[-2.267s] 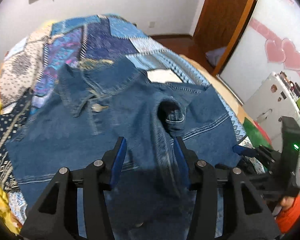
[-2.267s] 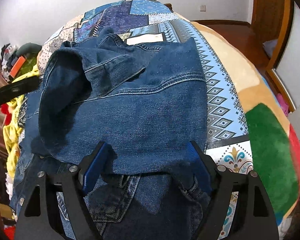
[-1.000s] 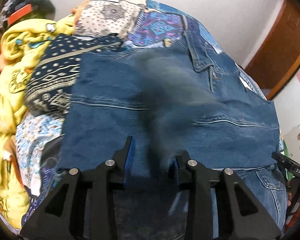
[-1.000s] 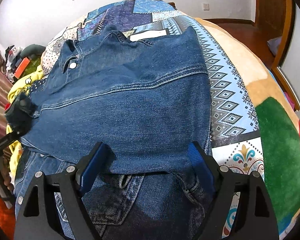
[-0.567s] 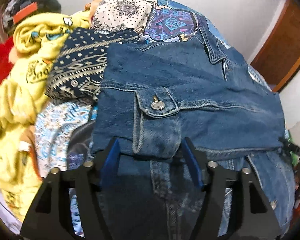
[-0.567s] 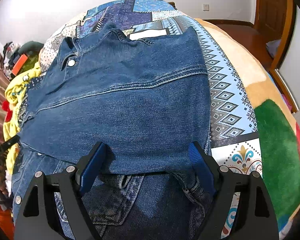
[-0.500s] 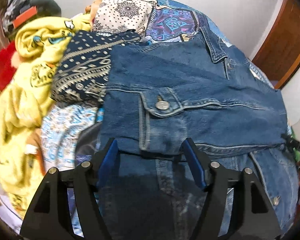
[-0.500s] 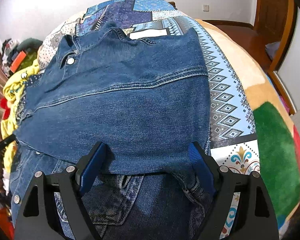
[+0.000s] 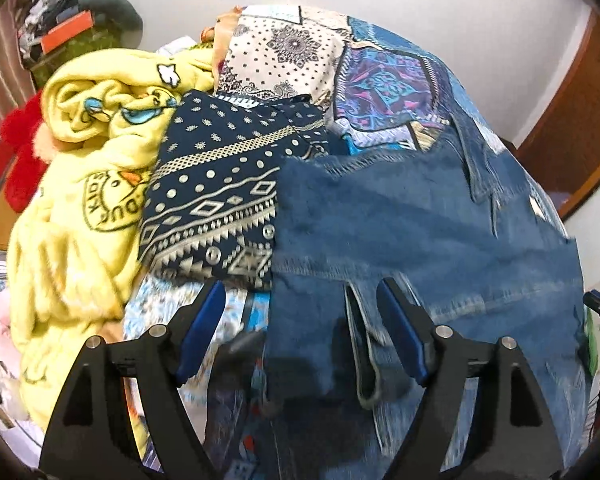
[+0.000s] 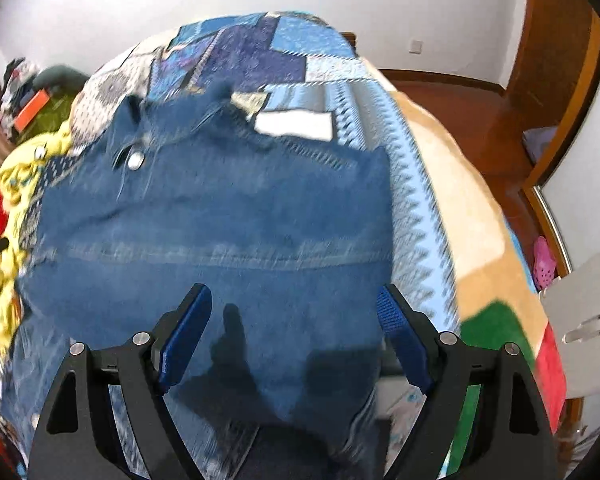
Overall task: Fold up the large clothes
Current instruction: 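Grasp the jacket hem with both grippers and lift it toward the collar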
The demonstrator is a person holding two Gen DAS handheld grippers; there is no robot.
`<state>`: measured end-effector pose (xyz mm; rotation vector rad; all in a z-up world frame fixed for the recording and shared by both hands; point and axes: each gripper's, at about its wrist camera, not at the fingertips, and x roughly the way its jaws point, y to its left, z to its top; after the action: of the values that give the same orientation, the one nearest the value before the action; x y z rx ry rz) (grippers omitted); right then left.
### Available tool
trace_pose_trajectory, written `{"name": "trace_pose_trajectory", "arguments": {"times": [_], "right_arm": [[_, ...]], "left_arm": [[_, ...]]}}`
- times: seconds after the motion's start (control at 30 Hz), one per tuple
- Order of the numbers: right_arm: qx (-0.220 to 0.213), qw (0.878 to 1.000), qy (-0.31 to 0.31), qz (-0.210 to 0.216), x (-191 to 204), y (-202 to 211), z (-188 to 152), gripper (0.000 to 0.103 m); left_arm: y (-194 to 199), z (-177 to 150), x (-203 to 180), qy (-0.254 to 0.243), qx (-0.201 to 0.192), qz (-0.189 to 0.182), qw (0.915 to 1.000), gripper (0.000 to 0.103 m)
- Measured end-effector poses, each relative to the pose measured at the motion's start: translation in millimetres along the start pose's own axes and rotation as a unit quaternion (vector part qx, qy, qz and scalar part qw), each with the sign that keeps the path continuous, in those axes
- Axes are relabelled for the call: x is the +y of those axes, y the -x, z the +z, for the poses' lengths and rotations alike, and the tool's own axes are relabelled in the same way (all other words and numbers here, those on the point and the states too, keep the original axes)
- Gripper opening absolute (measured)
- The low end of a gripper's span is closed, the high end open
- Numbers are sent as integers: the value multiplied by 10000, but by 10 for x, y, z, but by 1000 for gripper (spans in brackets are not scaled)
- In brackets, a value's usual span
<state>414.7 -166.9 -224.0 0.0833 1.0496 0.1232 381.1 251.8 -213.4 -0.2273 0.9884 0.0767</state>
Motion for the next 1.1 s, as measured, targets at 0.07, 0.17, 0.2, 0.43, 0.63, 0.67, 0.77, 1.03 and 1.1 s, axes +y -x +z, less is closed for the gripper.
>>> {"name": "trace_pose_trajectory", "arguments": {"times": [0.07, 0.17, 0.2, 0.43, 0.63, 0.67, 0.77, 1.03, 1.1], "right_arm": [[-24, 10000, -65, -9, -70, -72, 103, 82], [7, 9998, -145, -104, -172, -222, 247, 82], [25, 9998, -178, -90, -187, -250, 275, 82], [88, 9991, -421, 5, -378, -485, 463, 66], [156, 9960, -870, 156, -526, -566, 492, 18], [162, 9956, -899, 197, -546, -572, 507, 14], [151, 9947, -941, 385, -575, -550, 580, 10], [-199, 9990, -243, 332, -171, -518, 1076, 9], [-320, 9992, -72, 237, -35, -560, 1207, 9]], "left_arm": [[-185, 123, 75, 129, 116, -117, 9998, 78], [-455, 274, 177, 392, 312, -303, 9983, 77], [-512, 299, 189, 431, 346, -349, 9979, 77], [-1056, 548, 260, 606, 699, -701, 9932, 41], [-1053, 647, 157, 456, 405, -705, 9956, 12], [-1017, 656, 135, 390, 346, -623, 9967, 11], [-860, 680, 66, 182, 150, -404, 9989, 9], [-557, 862, 165, 186, -177, 123, 9996, 8], [-586, 901, 228, 219, -133, 308, 9992, 8]]}}
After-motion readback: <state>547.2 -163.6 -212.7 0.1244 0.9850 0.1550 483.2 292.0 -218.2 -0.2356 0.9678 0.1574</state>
